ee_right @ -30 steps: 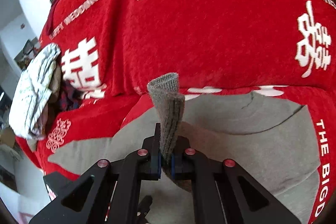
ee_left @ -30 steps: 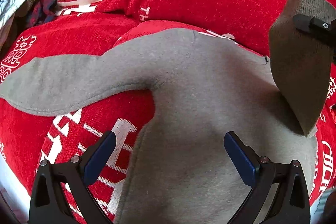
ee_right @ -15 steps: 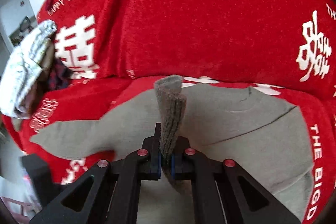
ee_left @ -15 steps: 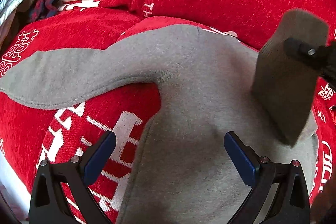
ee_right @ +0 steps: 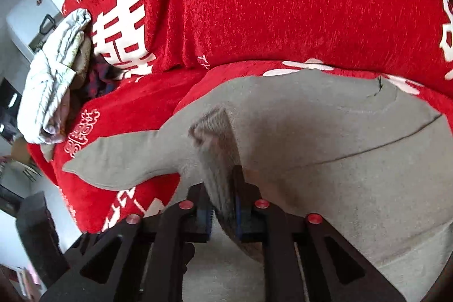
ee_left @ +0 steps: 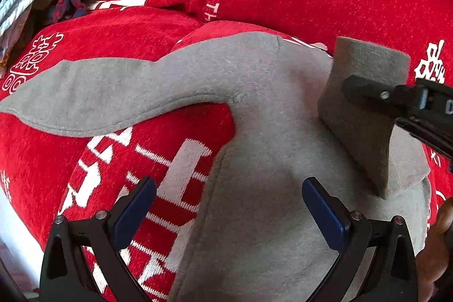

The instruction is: Fold small clothes

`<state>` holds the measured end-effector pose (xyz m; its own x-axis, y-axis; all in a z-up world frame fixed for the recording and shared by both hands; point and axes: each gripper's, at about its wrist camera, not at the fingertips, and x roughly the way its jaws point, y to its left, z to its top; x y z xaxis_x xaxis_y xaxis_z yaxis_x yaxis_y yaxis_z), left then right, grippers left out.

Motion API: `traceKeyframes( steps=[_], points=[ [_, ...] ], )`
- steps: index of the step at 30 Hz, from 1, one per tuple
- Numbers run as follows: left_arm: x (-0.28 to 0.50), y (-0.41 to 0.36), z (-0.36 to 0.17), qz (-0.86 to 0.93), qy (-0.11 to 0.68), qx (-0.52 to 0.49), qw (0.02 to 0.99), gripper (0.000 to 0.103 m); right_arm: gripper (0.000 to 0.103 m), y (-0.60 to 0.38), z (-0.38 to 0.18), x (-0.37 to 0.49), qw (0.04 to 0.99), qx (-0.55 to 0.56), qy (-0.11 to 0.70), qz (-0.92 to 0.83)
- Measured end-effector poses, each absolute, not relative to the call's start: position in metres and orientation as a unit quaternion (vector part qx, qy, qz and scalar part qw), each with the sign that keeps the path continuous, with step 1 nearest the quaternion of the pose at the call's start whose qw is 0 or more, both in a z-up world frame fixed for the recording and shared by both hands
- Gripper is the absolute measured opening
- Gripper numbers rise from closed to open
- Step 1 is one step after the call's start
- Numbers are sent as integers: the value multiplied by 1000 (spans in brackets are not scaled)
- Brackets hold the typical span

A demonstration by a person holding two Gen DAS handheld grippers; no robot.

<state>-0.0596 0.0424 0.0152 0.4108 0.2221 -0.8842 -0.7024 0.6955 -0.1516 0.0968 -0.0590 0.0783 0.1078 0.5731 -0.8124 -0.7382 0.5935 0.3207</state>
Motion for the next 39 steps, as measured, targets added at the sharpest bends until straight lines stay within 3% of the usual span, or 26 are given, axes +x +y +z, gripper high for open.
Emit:
traceKeyframes(
  steps=[1,3,5,6,13,18,28,35,39],
  points=[
    [-60,43,15,291,459,-263,797,103,23,-62,80,99,739,-78,500,446],
    [-62,42,16,292,458,-267,796,103,46,-69,85,105,736,-61,501,452],
    [-63,40,19,292,457,-268,796,103,59,-80,92,111,737,-43,496,457],
    [-64,40,20,292,456,-268,797,103,60,-84,94,113,737,-35,493,460],
    [-76,38,39,307,436,-267,802,103,61,-111,100,127,751,-36,483,449],
    [-66,26,47,287,435,-254,815,103,61,-152,71,140,772,-65,497,392],
    [-23,-45,29,207,483,-206,826,103,62,-286,36,188,771,107,530,336],
    [-15,-38,7,256,500,-185,806,103,61,-290,31,224,800,94,516,291],
    [-20,-18,9,253,487,-219,807,103,52,-323,20,241,772,176,531,302]
  ],
)
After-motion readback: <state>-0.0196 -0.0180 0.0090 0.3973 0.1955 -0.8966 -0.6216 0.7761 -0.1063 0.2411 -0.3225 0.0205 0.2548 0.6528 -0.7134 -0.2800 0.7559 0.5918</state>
